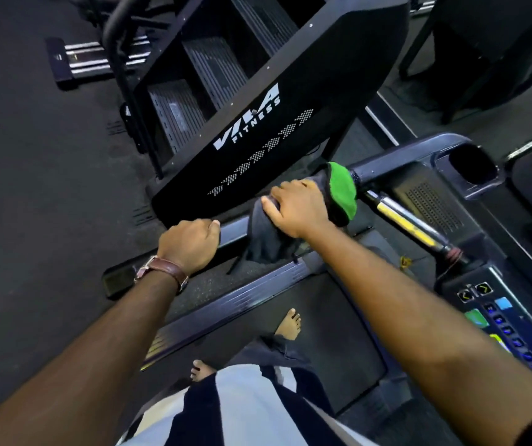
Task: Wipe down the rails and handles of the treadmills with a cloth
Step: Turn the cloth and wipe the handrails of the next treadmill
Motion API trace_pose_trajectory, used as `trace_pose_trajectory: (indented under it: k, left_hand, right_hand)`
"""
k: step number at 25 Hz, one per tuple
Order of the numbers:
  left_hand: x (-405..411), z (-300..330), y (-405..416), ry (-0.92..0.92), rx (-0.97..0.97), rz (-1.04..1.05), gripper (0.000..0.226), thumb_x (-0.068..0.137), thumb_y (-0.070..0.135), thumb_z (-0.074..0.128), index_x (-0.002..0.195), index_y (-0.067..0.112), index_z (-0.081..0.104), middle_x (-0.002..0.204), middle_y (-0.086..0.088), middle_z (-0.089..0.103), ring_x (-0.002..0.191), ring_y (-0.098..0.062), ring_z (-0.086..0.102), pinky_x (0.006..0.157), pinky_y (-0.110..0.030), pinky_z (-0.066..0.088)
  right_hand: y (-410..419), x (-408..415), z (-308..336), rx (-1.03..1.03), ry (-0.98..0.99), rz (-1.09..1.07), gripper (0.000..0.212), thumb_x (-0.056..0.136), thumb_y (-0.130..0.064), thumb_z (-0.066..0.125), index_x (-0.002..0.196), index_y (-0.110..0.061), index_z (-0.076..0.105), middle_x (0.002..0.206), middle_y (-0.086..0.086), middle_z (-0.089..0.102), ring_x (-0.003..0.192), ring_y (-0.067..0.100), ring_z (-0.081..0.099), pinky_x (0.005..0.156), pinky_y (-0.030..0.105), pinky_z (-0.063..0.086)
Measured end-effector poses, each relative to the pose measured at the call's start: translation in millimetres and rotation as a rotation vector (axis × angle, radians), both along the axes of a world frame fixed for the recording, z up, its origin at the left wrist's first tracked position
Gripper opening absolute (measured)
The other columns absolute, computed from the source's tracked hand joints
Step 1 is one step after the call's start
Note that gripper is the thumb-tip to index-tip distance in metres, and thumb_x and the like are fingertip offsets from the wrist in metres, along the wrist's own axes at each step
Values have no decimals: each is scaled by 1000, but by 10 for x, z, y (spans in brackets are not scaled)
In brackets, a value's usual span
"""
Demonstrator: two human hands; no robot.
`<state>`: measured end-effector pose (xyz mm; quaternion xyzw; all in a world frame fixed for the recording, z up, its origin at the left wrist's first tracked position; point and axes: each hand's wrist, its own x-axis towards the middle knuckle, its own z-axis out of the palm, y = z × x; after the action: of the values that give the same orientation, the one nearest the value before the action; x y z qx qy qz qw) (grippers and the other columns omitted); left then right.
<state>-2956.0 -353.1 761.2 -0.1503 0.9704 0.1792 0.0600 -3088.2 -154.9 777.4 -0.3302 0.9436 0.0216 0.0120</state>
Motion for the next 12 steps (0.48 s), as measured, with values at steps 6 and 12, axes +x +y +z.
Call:
trace_pose_trajectory:
  k: [6,12]
  left_hand:
    - [-276,59,20,-210,71,3,48,96,43,25,101,17,65,121,-21,61,108,-41,56,78,-39,37]
    - [-558,27,116,-289,195,-60,56,96,54,24,83,13,61,114,-18,64,105,-37,57,81,-36,40]
  right_hand:
    - [-844,-291,2,305,-604,44,53,91,-41,35,129,-13,59,137,12,57,124,30,54,101,43,42]
    - [65,565,-536,-608,130,-115,43,99,-35,39,134,-18,58,151,4,42,141,24,36,117,47,19]
